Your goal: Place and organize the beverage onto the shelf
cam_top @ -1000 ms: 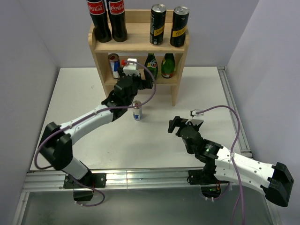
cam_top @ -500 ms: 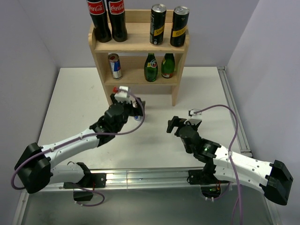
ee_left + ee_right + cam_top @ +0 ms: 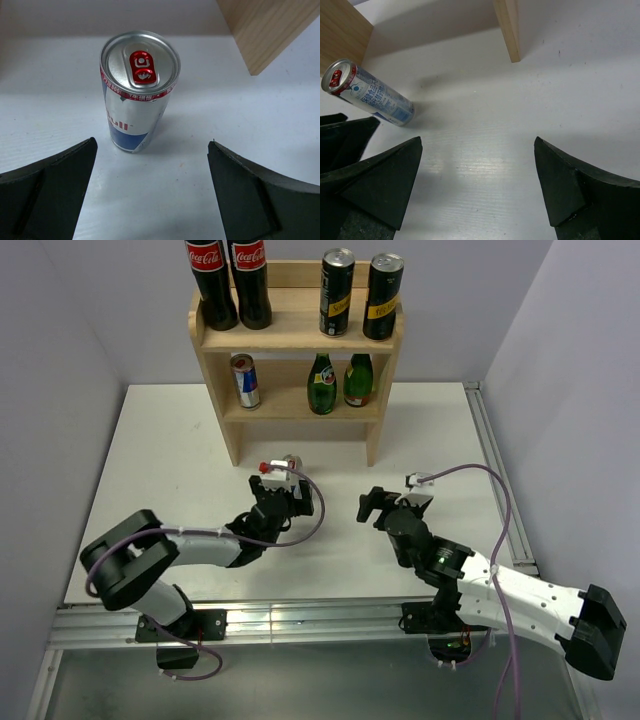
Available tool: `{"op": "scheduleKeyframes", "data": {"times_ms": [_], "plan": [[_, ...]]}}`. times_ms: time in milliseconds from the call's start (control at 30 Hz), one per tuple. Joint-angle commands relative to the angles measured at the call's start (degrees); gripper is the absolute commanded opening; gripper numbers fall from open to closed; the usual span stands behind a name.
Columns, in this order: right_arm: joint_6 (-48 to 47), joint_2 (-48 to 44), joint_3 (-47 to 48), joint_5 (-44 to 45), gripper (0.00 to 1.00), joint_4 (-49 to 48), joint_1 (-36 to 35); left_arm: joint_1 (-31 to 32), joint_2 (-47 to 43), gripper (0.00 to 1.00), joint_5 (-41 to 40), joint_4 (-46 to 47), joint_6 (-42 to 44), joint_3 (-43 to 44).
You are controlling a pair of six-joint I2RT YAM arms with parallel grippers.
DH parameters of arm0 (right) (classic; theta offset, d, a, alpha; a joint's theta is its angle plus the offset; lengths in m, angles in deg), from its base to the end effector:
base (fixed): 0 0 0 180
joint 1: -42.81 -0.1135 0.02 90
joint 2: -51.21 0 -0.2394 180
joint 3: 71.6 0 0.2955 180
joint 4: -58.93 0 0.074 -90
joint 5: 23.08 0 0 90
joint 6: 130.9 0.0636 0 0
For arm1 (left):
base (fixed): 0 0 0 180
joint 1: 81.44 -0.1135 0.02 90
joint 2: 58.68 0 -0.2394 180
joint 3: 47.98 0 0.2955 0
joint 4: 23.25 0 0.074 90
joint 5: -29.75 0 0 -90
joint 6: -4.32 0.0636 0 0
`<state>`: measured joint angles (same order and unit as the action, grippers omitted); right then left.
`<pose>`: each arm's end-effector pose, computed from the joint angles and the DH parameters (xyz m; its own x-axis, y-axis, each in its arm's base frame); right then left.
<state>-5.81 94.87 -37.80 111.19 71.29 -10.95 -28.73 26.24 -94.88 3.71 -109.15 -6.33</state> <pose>0.1828 0.1743 0.1830 -0.2953 0.2934 -0.9092 -0.0315 0.9482 0.3162 0.2318 -0.2448 0.1139 -0.2852 -0.1664 -0.9439 0.2296 0.9443 -0.2359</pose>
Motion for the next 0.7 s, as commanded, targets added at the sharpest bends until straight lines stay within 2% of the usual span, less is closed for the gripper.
{"op": "scheduleKeyframes", "data": {"times_ms": [0, 167, 300, 467, 533, 567, 600, 667], "plan": [[0.5, -1.21, 0.24, 2.05, 1.0, -1.08, -0.38, 0.38, 5.15, 0.99, -4.73, 12.19, -0.8, 1.26], [0.59, -2.17, -0.03, 1.96, 1.0, -1.08, -0.38, 0.29, 14.37, 0.99, -7.46, 15.11, 2.28, 5.74], [0.68, -2.88, -0.2, 2.05, 1.0, -1.08, -0.3, -1.11, 18.87, 0.95, -8.26, 13.35, 1.31, 10.31], [0.68, -3.23, -0.38, 2.22, 1.0, 0.23, -0.3, -3.22, 22.38, 0.72, -7.56, 12.74, 1.49, 12.87], [0.68, -3.4, -0.38, 2.31, 1.0, 0.32, -0.3, -3.93, 22.39, 0.6, -7.56, 12.57, 1.23, 12.7], [0.77, -3.32, -0.38, 2.31, 1.0, 0.24, -0.38, -4.36, 21.78, 0.51, -7.64, 12.65, 1.23, 12.52], [0.68, -3.23, -0.38, 2.31, 1.0, 0.23, -0.38, -4.54, 21.34, 0.34, -7.9, 12.48, 1.31, 11.91], [0.77, -3.06, -0.29, 2.31, 1.0, 0.32, -0.3, -4.63, 18.72, 0.17, -8.43, 11.69, 2.1, 11.55]]}}
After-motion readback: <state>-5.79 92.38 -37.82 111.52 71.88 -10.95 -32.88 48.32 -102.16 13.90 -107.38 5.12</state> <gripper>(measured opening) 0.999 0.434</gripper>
